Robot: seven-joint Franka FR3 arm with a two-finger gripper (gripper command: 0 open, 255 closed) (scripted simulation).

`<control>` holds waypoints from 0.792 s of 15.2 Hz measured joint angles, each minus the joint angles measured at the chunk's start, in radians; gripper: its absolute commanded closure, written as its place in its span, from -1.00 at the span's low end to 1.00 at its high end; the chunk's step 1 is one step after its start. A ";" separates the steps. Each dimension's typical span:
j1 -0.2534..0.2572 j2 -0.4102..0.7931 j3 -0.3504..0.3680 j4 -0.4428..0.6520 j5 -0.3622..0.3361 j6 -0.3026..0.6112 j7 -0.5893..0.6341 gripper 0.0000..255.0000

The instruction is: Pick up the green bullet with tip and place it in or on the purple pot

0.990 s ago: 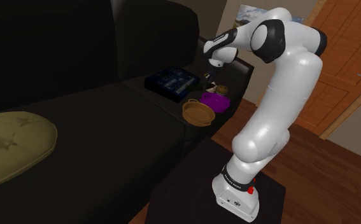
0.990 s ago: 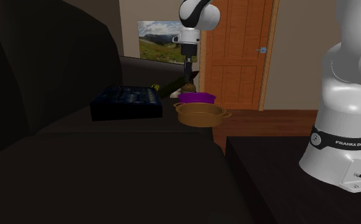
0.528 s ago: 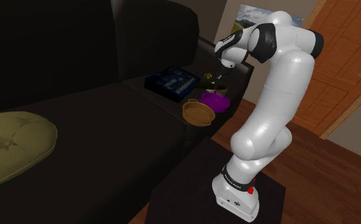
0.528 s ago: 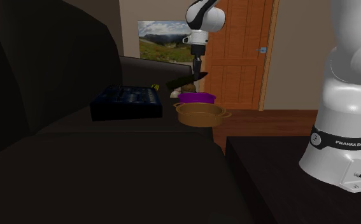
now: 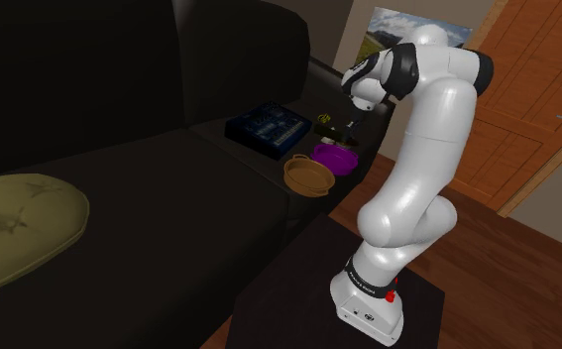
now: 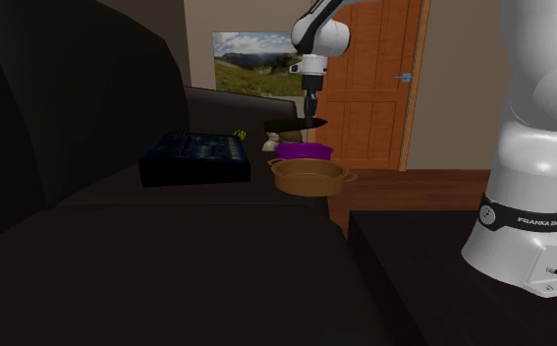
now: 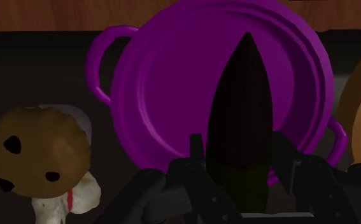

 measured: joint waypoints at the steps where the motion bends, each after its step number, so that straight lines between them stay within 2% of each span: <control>1: -0.003 0.009 0.002 -0.003 0.006 0.011 -0.006 1.00; 12: -0.020 0.086 0.025 -0.048 0.062 0.122 -0.046 1.00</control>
